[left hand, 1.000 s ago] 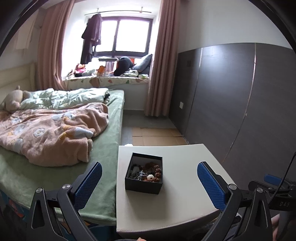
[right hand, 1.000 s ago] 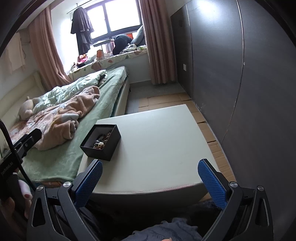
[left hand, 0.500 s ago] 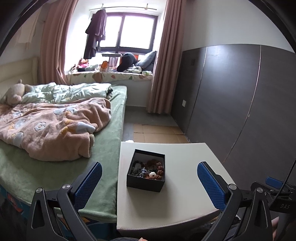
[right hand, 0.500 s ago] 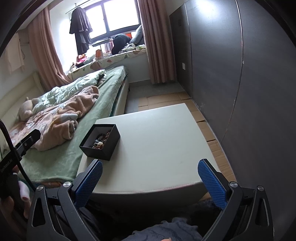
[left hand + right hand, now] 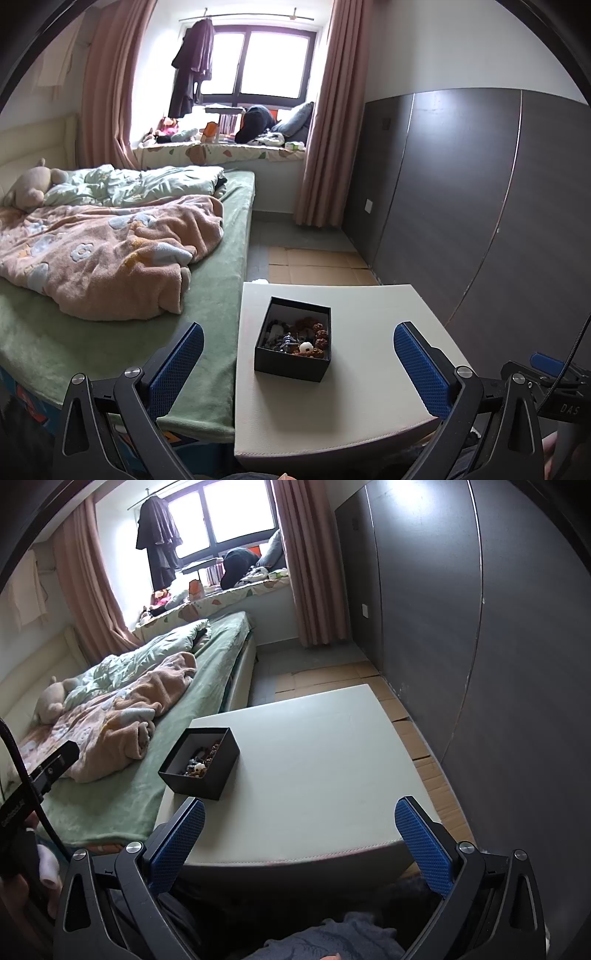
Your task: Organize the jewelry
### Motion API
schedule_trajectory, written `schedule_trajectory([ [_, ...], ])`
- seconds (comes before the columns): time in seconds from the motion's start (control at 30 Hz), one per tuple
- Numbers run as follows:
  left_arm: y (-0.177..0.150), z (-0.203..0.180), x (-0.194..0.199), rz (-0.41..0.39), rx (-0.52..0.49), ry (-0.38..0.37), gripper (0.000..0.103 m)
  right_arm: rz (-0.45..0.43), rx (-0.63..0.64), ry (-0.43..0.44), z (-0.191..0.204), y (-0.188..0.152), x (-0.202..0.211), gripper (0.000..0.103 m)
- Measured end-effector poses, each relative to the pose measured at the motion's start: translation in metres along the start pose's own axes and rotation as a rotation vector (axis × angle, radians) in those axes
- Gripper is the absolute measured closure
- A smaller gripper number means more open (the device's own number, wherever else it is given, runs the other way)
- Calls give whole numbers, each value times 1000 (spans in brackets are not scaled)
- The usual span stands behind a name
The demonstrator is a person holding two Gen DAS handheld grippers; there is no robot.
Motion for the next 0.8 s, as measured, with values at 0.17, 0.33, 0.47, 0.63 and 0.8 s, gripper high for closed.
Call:
schedule_trajectory([
  [0.17, 0, 1, 1, -2, -1, 4, 0, 2, 0, -1, 0, 0, 0, 0],
  [0.33, 1, 2, 0, 1, 3, 7, 0, 1, -5, -4, 0, -2, 0, 0],
  [0.47, 1, 3, 1, 0, 1, 9, 0, 1, -6, -3, 0, -2, 0, 0],
  [0.63, 1, 4, 1, 1, 1, 13, 0, 1, -5, -4, 0, -2, 0, 0],
  [0.8, 2, 5, 1, 2, 2, 11, 0, 2, -6, -2, -1, -2, 0, 0],
])
Point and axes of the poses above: each gripper's, at about its wrist camera, not at the fingertips, and x roughly against the way its jaws point, z to its left, y to its top, the point moved 10 cm from there along -x, roughly the way its jaws point, and after that the axes turned 14 degrees about x, right-handed, at the moved point
